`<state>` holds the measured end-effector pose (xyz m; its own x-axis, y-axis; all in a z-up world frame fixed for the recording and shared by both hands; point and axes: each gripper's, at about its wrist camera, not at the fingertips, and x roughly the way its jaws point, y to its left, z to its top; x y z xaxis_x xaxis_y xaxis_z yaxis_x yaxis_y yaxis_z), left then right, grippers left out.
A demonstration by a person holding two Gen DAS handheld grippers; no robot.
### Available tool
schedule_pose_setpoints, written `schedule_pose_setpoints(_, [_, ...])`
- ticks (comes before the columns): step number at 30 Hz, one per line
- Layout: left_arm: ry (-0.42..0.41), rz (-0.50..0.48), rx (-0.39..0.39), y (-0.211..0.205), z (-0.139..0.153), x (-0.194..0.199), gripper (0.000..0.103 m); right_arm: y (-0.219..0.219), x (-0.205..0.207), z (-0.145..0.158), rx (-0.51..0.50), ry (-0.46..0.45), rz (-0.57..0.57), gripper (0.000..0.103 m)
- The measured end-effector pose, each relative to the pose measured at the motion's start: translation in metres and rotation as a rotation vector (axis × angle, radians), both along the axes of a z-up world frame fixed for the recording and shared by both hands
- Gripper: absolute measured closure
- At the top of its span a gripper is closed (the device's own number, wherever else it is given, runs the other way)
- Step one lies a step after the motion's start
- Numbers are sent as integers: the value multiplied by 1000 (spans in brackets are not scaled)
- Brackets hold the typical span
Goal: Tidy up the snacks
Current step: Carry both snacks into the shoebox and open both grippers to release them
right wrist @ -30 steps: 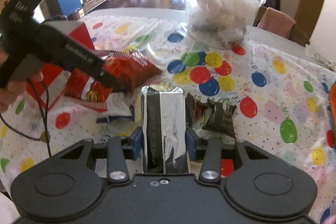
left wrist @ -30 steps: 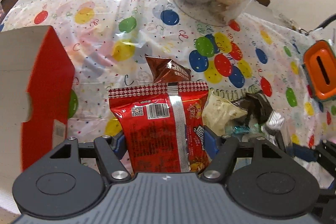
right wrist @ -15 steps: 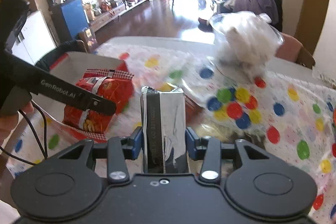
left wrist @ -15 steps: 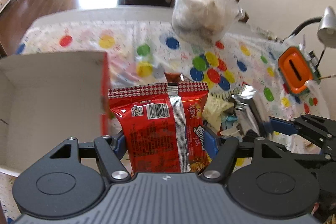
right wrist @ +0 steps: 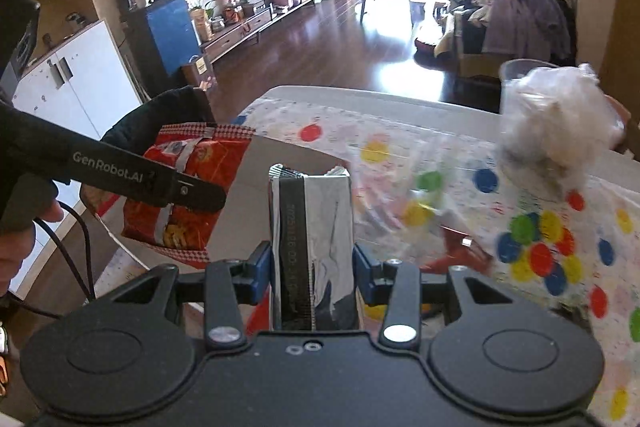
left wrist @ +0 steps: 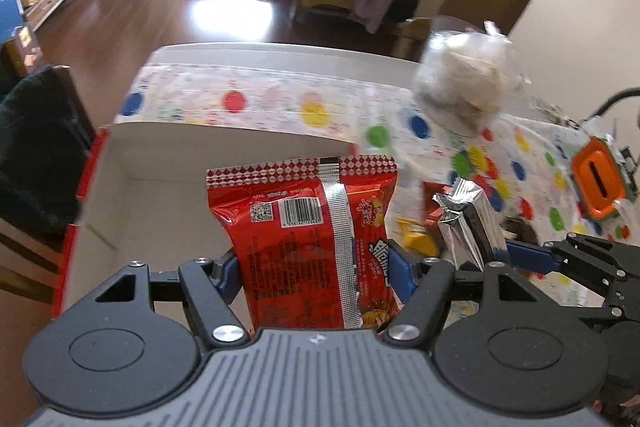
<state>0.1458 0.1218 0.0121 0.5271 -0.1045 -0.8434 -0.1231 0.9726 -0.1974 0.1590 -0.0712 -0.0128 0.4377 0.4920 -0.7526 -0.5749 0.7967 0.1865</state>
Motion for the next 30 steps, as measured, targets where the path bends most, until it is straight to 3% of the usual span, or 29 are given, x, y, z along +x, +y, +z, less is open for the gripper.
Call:
schedule_pose_setpoints(8, [39, 71, 61, 63, -17, 16, 33, 65, 18, -16, -6, 61, 5, 61])
schedule_pose_setpoints(16, [129, 87, 110, 104, -55, 37, 33, 120, 36, -54, -87, 112, 1, 61])
schedule_pose_setpoints(21, [193, 72, 154, 109, -79, 47, 33, 150, 42, -79, -158, 146, 28, 61])
schedule_pose_setpoints(30, [341, 2, 141, 107, -98, 71, 33, 165, 50, -114, -227, 243, 32, 61])
